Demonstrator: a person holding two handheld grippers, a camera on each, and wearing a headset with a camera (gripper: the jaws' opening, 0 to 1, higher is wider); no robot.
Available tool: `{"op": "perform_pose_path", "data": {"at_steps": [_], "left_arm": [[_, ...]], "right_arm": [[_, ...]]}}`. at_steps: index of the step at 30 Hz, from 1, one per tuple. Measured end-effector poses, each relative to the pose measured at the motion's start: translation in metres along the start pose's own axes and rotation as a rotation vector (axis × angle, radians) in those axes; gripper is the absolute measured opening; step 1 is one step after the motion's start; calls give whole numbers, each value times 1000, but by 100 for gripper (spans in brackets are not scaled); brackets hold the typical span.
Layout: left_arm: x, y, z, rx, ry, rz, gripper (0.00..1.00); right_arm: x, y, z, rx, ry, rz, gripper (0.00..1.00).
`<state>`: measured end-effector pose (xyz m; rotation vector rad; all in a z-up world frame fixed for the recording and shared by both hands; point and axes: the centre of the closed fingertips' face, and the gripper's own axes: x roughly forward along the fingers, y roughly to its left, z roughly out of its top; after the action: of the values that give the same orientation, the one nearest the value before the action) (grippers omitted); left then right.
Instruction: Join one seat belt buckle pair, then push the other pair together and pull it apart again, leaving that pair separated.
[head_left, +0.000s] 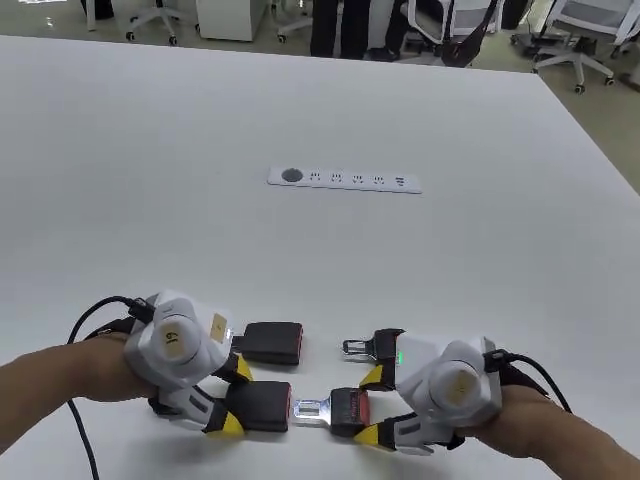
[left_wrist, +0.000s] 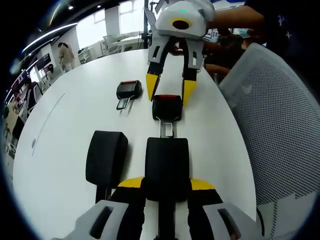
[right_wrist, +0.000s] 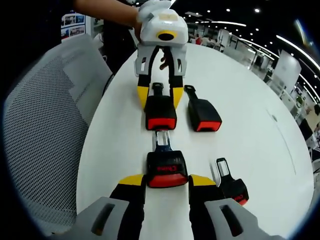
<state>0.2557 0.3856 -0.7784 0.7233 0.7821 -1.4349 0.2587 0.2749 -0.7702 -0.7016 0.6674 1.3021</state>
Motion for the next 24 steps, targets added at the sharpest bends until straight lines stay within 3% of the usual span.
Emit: {"op": "perform_pose_path", "data": {"at_steps": [24], "left_arm": [[1, -1, 2, -13, -8, 5, 33]], "right_arm": [[7, 2, 4, 3, 3, 16, 30]]}}
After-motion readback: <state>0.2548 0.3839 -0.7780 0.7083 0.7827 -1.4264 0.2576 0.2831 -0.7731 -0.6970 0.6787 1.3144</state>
